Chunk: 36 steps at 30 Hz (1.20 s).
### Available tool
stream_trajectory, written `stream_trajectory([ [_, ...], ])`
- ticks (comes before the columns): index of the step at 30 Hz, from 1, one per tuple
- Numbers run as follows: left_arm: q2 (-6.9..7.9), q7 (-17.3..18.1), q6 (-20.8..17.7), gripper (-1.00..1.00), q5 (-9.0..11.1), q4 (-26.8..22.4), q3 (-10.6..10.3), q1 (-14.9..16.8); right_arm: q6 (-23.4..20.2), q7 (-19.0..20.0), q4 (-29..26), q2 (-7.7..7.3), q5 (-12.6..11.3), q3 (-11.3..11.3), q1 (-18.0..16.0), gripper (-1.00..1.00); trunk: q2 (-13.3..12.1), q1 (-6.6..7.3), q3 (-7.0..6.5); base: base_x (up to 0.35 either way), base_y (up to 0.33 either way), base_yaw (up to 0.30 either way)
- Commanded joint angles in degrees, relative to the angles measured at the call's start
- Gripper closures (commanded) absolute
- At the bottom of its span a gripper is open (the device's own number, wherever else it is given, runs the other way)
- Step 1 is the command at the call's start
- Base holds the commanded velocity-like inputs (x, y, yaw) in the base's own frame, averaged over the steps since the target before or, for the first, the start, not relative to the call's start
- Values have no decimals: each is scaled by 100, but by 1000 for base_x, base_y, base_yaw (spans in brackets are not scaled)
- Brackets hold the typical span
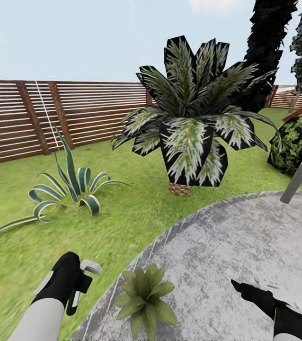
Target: Pick up the pesticide atomizer in the garden and spray insectifuge to fully cover both potted plants in the garden.
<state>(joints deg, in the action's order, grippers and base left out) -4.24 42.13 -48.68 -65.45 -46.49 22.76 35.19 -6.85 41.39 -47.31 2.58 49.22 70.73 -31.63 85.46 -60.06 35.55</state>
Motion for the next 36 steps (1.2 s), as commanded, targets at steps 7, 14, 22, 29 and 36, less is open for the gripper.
stream_trajectory([
  [7, 4, 67, -11, 100, -69, -9, 35, 6, -23, 57, -15, 5, 17, 29, -10, -100, 4, 0, 72, 0, 0, 0],
  [14, -67, 67, -237, 100, -65, -9, 16, 6, -31, 56, -15, 5, 19, 29, -10, -100, 4, 0, 118, 20, 17, 0],
  [22, -87, 75, -247, 100, -65, -9, -202, 6, -35, 53, -15, 5, 18, 33, -10, -100, 4, 0, 144, 168, 155, -84],
  [29, -86, 504, -247, 100, -65, 0, -568, 6, -35, 51, -15, 5, 17, 38, -10, -100, 4, 0, 185, 9, 9, -192],
  [36, -56, 653, -247, 100, -65, 62, -571, 6, -35, 53, -15, 5, 17, 39, -10, -100, 4, 0, 225, 0, 0, -184],
])
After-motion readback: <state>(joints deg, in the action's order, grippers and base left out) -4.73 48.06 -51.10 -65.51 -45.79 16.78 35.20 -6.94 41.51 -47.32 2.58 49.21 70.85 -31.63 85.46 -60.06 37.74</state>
